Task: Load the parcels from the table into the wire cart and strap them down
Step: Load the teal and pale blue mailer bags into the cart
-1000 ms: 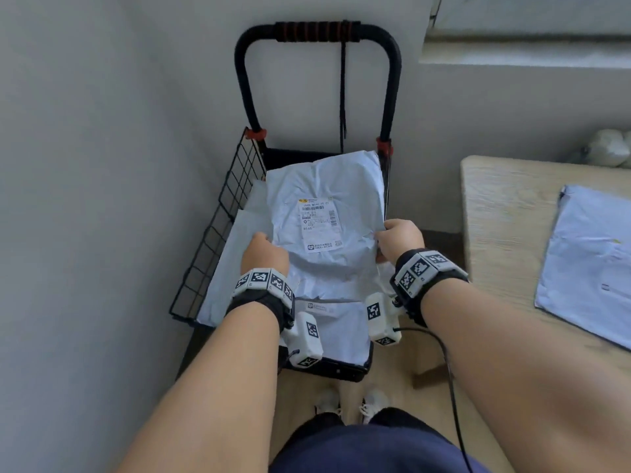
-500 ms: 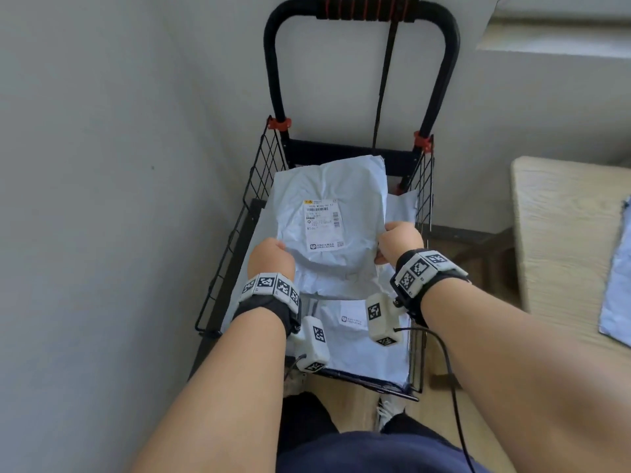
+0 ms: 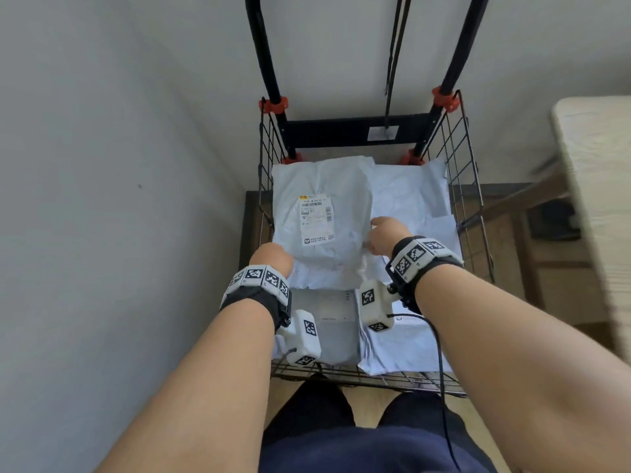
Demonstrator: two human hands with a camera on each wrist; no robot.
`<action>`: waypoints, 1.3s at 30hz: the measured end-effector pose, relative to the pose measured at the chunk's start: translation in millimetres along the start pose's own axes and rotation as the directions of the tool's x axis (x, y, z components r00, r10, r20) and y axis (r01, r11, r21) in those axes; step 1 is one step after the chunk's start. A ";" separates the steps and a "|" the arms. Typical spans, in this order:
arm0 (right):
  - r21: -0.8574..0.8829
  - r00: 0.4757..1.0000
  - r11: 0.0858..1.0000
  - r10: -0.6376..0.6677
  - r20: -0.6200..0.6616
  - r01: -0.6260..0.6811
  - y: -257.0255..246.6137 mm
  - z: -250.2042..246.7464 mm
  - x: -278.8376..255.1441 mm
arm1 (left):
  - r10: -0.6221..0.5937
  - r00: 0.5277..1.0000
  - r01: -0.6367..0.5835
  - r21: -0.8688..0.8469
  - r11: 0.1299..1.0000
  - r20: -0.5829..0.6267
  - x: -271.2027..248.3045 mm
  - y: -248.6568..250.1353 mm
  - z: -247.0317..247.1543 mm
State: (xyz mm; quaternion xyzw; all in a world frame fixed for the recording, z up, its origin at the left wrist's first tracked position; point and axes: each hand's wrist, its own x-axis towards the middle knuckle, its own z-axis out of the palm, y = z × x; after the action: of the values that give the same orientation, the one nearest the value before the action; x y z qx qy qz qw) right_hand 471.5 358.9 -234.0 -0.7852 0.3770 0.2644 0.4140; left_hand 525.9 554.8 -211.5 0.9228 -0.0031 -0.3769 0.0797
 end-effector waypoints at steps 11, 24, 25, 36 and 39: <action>-0.049 0.994 0.999 -0.005 -0.113 -0.001 9.0 -19.5 -25.3 | 0.072 0.995 -0.084 -0.168 0.982 -0.076 -19.8 21.1 -9.7; 0.143 0.938 0.986 -0.037 -0.345 0.091 149.7 -149.5 -83.1 | 0.287 0.932 -0.356 -0.408 0.841 -0.220 -130.9 179.2 56.4; 0.159 0.933 0.983 -0.027 -0.359 0.089 165.1 -162.3 -87.5 | 0.303 0.928 -0.369 -0.413 0.833 -0.219 -141.5 193.8 65.3; 0.312 0.861 0.950 0.132 -0.492 0.033 314.6 -254.8 -134.7 | 0.442 0.882 -0.469 -0.419 0.778 -0.165 -213.3 316.6 161.5; 0.353 0.839 0.935 0.173 -0.515 0.023 342.0 -270.6 -143.1 | 0.498 0.856 -0.510 -0.380 0.772 -0.138 -220.5 347.2 173.9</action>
State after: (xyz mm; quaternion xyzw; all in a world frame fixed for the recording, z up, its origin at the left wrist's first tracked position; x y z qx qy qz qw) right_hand 139.6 55.0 -144.0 -0.7269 0.5492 -0.0206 0.4118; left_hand 265.8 201.4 -128.7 0.8568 -0.1710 -0.3203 0.3662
